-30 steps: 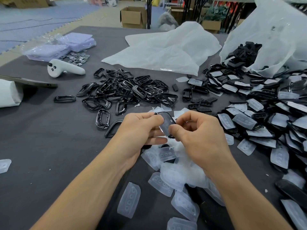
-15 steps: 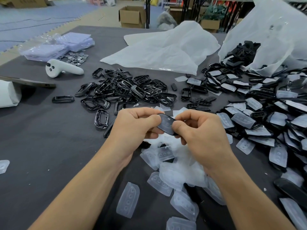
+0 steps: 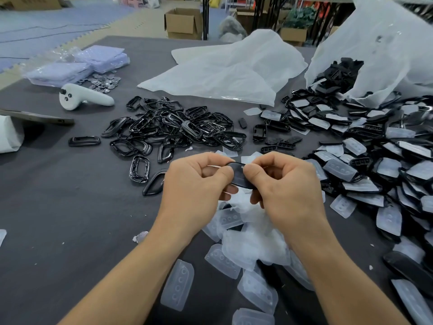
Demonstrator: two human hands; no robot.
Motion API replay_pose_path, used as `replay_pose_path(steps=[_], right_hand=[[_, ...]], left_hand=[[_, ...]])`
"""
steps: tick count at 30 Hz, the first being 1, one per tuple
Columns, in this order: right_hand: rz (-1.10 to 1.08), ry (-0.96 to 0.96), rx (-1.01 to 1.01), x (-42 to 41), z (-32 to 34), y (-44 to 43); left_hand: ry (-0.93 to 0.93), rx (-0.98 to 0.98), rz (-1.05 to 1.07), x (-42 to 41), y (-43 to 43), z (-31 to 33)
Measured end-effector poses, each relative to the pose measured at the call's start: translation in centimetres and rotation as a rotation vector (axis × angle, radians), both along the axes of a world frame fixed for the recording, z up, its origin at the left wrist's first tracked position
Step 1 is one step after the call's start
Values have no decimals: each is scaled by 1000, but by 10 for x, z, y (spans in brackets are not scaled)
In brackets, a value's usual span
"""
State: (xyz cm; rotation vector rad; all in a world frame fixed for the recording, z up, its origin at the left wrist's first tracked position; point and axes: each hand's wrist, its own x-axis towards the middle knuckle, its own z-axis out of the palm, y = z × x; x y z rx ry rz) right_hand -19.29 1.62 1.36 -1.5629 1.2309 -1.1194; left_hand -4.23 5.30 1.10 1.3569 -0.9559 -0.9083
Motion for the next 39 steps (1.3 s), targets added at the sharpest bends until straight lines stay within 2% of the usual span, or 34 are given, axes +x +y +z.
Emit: replay_pose_path(steps=[4,12,19,25,31,35,39], right_hand=[[51,42,-25,0,2,1],[126,17,-36,0,4,2],[152,-213,110,4,4,1],[163,-138,38,4,5,5],[146,-219,98,2,6,0],[167,-239,121,1,6,1],[185,-276,157,0,8,0]], left_hand=[[-192,-11,14,6,0,1],[-392,-104,101,7,1,0],[-340,-81,112,10,-2,-1],[-232,-44,22,12,-1,0],[-69,113,-197,20,-2,2],[37,138,-197,19,-3,4],[43,119,-171,18,-3,4]])
